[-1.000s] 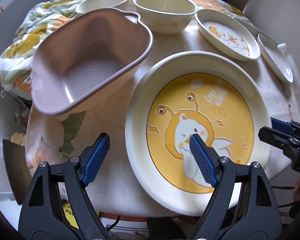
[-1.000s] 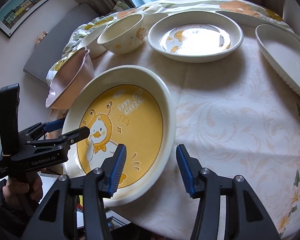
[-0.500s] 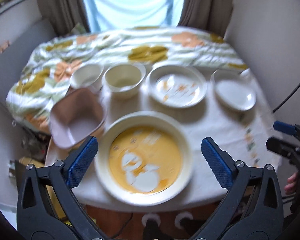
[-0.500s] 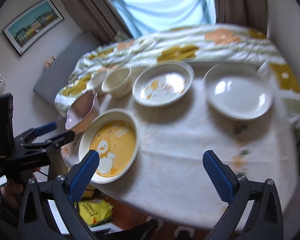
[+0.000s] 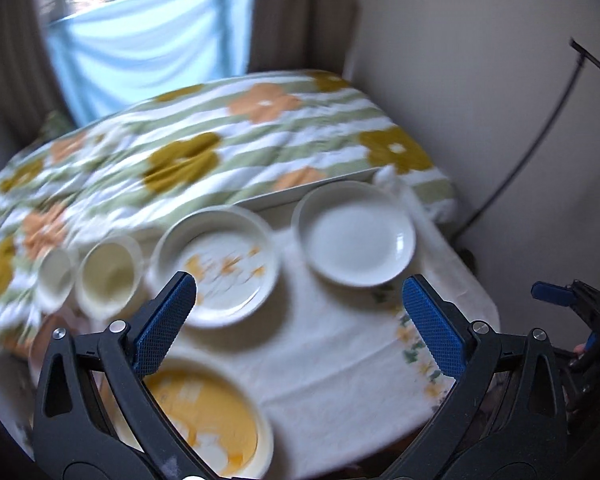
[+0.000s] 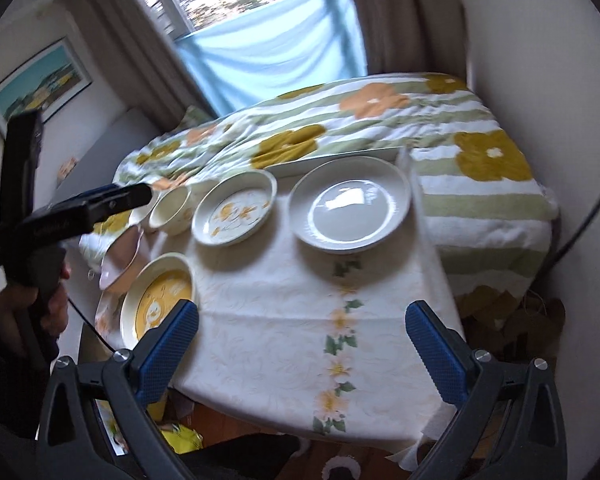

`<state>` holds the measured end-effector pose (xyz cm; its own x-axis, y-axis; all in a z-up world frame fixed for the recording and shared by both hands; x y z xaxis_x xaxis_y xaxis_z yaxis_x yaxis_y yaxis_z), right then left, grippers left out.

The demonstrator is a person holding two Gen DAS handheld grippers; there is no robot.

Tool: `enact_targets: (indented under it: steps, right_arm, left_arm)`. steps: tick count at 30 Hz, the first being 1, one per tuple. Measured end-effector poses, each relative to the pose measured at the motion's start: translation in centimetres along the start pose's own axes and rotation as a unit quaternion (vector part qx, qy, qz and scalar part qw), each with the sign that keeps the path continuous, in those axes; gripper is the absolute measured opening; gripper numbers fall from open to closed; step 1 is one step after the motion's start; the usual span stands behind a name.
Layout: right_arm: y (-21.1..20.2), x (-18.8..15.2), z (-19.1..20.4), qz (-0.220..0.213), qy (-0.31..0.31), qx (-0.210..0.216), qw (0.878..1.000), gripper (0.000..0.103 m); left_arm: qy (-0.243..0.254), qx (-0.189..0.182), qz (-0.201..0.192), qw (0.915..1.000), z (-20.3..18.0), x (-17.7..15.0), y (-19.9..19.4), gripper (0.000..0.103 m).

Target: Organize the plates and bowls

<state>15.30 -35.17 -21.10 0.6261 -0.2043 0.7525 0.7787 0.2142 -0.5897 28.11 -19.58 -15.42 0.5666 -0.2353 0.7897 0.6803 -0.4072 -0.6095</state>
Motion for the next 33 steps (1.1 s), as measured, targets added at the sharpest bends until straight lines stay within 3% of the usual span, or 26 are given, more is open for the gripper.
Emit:
enact_targets:
  steps: [4,6,13,15,20,22,28,33]
  right_arm:
    - [0.6,0.7,-1.5,-0.015,0.018,-0.061,0.998,0.103]
    - [1.3,1.1,-2.2,-0.016,0.046,-0.073,0.996,0.103]
    - [6.8,0.5,-5.2,0.009,0.153,-0.115,0.981,0.103]
    - [8.4,-0.1,-5.8,0.009,0.183,-0.123,0.975,0.103]
    - [11.7,-0.5,-6.8,-0.001,0.226,-0.142,0.964,0.102]
    - [13.0,-0.5,-7.2,0.002,0.231,-0.147,0.962,0.087]
    - [16.1,-0.9,-8.6,0.009,0.257,-0.152,0.954,0.062]
    - [17.0,-1.1,-9.4,0.0,0.267,-0.172,0.948,0.052]
  left_arm:
    - [0.032,-0.057,0.031,0.9974,-1.4,2.1,5.4,0.103]
    - [0.044,-0.091,0.056,0.9933,-1.8,2.8,8.4,0.103]
    - [0.088,-0.156,0.118,0.9766,-0.7,2.4,18.1,0.1]
    - [0.097,-0.166,0.14,0.9713,-0.4,1.3,20.8,0.087]
    - [0.102,-0.188,0.181,0.9599,0.0,-1.3,25.1,0.069]
    - [0.103,-0.191,0.186,0.9583,0.1,-1.7,26.0,0.063]
    - [0.105,-0.196,0.2,0.9544,0.3,-2.6,27.9,0.042]
    - [0.103,-0.196,0.193,0.9559,0.4,-2.7,28.6,0.028]
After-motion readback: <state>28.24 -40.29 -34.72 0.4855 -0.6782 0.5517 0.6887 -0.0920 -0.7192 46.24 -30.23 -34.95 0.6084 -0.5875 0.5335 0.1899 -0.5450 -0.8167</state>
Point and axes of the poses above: each gripper's, at about its wrist camera, not at the fingertips, and y roughly the way its jaws point, z to its left, x to its top, the point moved 5 cm from there along y, roughly the way its jaws point, and after that the axes turned 14 degrees about -z, right-handed, at the moved point
